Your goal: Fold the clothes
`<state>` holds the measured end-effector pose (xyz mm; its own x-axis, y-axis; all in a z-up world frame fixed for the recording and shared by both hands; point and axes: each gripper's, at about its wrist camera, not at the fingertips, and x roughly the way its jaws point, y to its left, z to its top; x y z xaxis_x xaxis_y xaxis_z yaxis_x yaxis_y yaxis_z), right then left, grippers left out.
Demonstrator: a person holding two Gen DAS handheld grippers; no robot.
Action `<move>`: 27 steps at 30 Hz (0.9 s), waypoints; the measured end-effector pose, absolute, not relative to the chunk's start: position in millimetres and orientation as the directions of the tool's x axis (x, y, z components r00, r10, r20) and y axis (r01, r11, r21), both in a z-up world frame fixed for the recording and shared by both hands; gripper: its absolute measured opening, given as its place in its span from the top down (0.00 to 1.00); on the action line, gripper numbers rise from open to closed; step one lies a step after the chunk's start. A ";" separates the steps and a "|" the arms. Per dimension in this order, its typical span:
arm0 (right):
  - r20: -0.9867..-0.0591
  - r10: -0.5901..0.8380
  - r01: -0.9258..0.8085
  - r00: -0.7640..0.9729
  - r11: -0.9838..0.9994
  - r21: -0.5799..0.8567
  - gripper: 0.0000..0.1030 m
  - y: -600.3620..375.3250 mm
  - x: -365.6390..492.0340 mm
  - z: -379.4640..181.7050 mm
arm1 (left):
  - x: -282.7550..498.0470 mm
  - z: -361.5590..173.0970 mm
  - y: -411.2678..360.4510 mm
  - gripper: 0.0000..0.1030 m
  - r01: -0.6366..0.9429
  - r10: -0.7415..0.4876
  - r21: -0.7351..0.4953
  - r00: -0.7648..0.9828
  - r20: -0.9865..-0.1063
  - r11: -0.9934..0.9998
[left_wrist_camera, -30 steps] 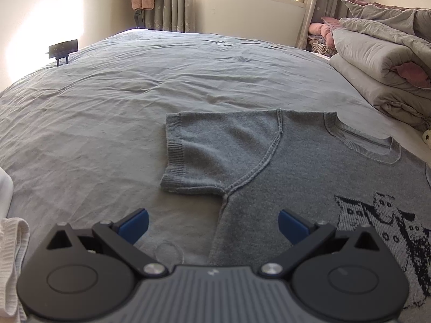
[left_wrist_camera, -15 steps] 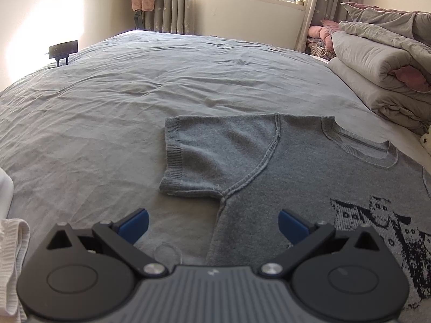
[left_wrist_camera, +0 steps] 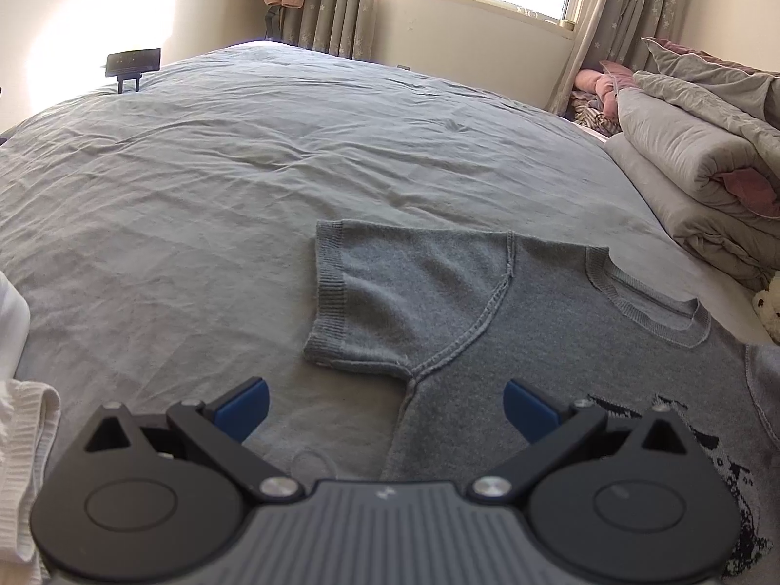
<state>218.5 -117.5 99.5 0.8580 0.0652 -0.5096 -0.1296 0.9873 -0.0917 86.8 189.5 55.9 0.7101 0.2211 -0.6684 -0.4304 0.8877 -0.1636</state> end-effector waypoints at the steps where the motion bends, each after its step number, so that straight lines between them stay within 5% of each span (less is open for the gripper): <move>1: -0.526 0.070 -0.135 0.847 0.987 -0.087 0.90 -104.0 222.0 95.8 | 86.8 56.1 190.6 0.00 -0.429 0.216 -0.169 0.711 -0.669 0.887; 7: -0.639 0.054 -0.174 0.767 0.977 -0.126 0.90 -15.0 241.6 54.6 | 85.6 58.0 203.4 0.00 -0.447 0.195 -0.212 0.704 -0.683 0.869; 11: -0.686 0.083 -0.193 0.723 0.977 -0.086 0.79 6.6 237.8 31.5 | 84.8 57.0 211.1 0.00 -0.454 0.168 -0.246 0.695 -0.699 0.857; 12: -0.685 0.108 -0.205 0.721 0.977 -0.062 0.74 8.5 233.0 31.3 | 85.0 56.4 212.2 0.00 -0.456 0.162 -0.252 0.692 -0.703 0.854; 14: -0.661 0.200 -0.252 0.723 0.968 0.017 0.41 5.2 219.6 43.3 | 84.9 56.2 213.0 0.00 -0.459 0.150 -0.267 0.690 -0.708 0.847; 15: -0.651 0.236 -0.273 0.722 0.961 0.047 0.35 1.5 213.3 50.4 | 84.6 56.3 213.0 0.00 -0.459 0.145 -0.275 0.690 -0.709 0.845; 22: -0.638 0.227 -0.243 0.736 0.968 0.064 0.33 -65.0 172.3 82.9 | 81.4 60.4 212.0 0.00 -0.446 0.122 -0.305 0.706 -0.698 0.842; 27: -0.648 0.185 -0.289 0.739 0.956 -0.057 0.33 -86.6 151.8 71.3 | 83.0 61.4 203.7 0.00 -0.425 0.106 -0.307 0.713 -0.693 0.852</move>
